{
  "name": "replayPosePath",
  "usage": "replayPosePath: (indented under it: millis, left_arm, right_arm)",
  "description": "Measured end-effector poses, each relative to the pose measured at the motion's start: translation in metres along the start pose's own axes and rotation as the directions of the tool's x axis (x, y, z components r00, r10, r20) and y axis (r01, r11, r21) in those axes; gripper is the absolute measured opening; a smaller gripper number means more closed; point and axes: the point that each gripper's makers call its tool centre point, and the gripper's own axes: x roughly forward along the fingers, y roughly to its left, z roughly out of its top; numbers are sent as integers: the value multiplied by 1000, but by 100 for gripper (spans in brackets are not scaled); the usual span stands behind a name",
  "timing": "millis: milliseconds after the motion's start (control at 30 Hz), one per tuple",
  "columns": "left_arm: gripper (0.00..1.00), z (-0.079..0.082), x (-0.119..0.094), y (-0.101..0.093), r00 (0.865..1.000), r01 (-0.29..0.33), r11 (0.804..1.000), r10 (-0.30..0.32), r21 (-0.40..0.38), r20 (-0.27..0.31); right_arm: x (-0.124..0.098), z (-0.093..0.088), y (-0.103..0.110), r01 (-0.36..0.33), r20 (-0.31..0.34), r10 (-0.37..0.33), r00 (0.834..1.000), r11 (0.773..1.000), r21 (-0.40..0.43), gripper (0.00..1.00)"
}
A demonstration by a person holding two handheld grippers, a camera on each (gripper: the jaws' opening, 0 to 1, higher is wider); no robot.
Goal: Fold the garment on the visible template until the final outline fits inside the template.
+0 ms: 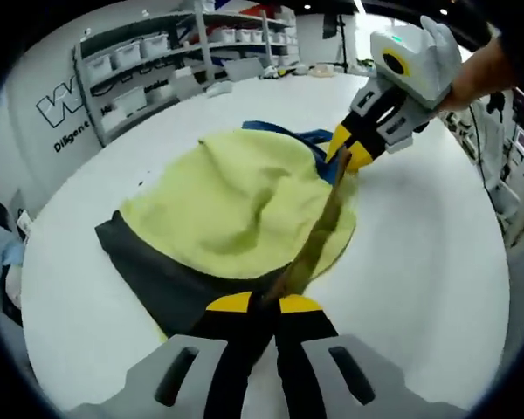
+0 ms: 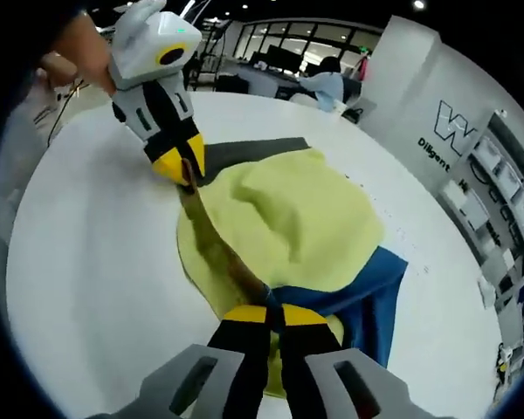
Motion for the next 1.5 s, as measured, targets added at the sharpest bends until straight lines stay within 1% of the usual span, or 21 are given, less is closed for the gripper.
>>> replayPosePath:
  millis: [33, 200, 400, 500, 667, 800, 1133, 1333, 1500]
  left_arm:
    - [6, -1, -1, -1, 1000, 3, 1000, -3, 4, -1]
    - [6, -9, -10, -13, 999, 29, 1000, -28, 7, -29]
    - [6, -20, -21, -32, 997, 52, 995, -57, -83, -54]
    - [5, -26, -28, -40, 996, 61, 996, -65, -71, -66]
    - [5, -36, -39, -53, 992, 87, 990, -96, -112, -85]
    - [5, -45, -50, -71, 989, 102, 988, -113, -118, -95]
    - [4, -58, -68, -102, 989, 105, 985, -118, -137, -88]
    - [4, -71, -79, -122, 988, 111, 982, -125, -153, -88]
    - [4, -80, -89, -135, 988, 114, 978, -131, -173, -88]
  right_arm:
    - [-1, -2, 4, -12, -6, 12, 1000, 1000, 16, 0]
    - [-4, -9, 21, -46, -26, 46, 999, 999, 8, 0]
    - [-10, -13, 34, -67, -44, 68, 997, 998, 22, 0]
    - [-15, -16, 42, -81, -56, 82, 995, 997, 17, 0]
    - [-24, -20, 59, -105, -69, 107, 992, 994, 25, 0]
    - [-34, -24, 77, -126, -84, 126, 988, 992, 7, 0]
    - [-52, -34, 105, -148, -95, 151, 984, 988, 35, 0]
    - [-66, -41, 125, -158, -96, 164, 982, 985, 74, 0]
    - [-75, -45, 144, -170, -93, 177, 980, 982, 78, 0]
